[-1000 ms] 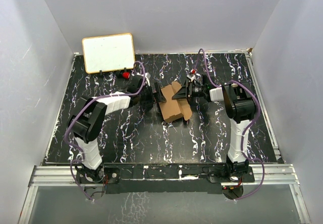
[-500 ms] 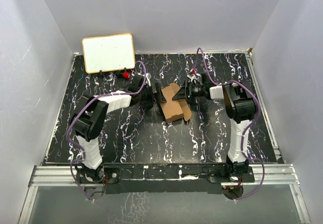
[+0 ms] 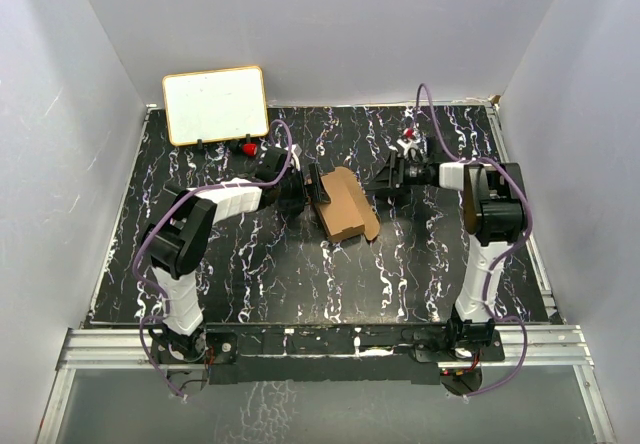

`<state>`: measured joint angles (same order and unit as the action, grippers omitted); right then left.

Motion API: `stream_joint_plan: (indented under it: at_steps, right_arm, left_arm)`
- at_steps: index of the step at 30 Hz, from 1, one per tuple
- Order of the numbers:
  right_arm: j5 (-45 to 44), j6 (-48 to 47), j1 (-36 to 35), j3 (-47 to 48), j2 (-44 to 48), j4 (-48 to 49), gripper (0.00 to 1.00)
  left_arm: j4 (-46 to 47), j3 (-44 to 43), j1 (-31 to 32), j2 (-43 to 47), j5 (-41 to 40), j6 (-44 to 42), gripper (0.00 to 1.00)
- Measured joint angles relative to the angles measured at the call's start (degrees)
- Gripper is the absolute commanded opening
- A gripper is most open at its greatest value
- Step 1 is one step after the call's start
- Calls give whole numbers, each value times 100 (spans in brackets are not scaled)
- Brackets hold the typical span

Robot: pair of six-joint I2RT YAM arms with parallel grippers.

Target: Fold the paper box

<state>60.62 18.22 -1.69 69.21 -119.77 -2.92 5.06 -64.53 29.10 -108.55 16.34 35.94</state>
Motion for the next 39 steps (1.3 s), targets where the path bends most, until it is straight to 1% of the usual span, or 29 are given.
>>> stream_joint_plan:
  at_steps: [1, 2, 4, 5, 6, 9, 12, 16, 20, 29, 34, 39]
  right_arm:
    - [-57, -120, 68, 7, 35, -85, 58]
    - [-146, -321, 177, 20, 92, -232, 48]
    - [-282, -678, 308, 50, 208, -474, 23]
    - [-345, -855, 348, 79, 262, -599, 18]
    - [-398, -1014, 358, 122, 310, -726, 15]
    - [-584, -1390, 225, 267, 376, -1034, 13]
    - [-807, -1655, -125, 304, 387, -1224, 12]
    - [-1075, -1832, -579, 304, 387, -1429, 11]
    - [-1263, -1926, -787, 304, 387, -1552, 11]
    - [-1224, -2006, -1204, 302, 387, -1635, 11]
    - [-1143, -2011, -1464, 293, 387, -1641, 12]
    - [-1145, -2050, -1486, 212, 389, -1665, 14]
  left_arm:
    - [-2, -4, 0, -2, 2, -2, 92]
    - [-7, -11, 0, -7, 2, -7, 92]
    - [-20, -44, 0, -31, 20, -20, 92]
    - [-24, -70, 0, -52, 33, -24, 92]
    - [-24, -98, 0, -76, 48, -33, 92]
    - [-46, -142, 0, -105, 68, -46, 92]
    - [-48, -155, 0, -120, 85, -59, 92]
    - [-50, -188, 0, -144, 107, -92, 92]
    - [-92, -278, 0, -201, 153, -155, 92]
    - [-120, -610, -63, -463, 472, -407, 92]
    - [-118, -612, -168, -487, 688, -520, 92]
    - [-87, -612, -254, -507, 872, -603, 92]
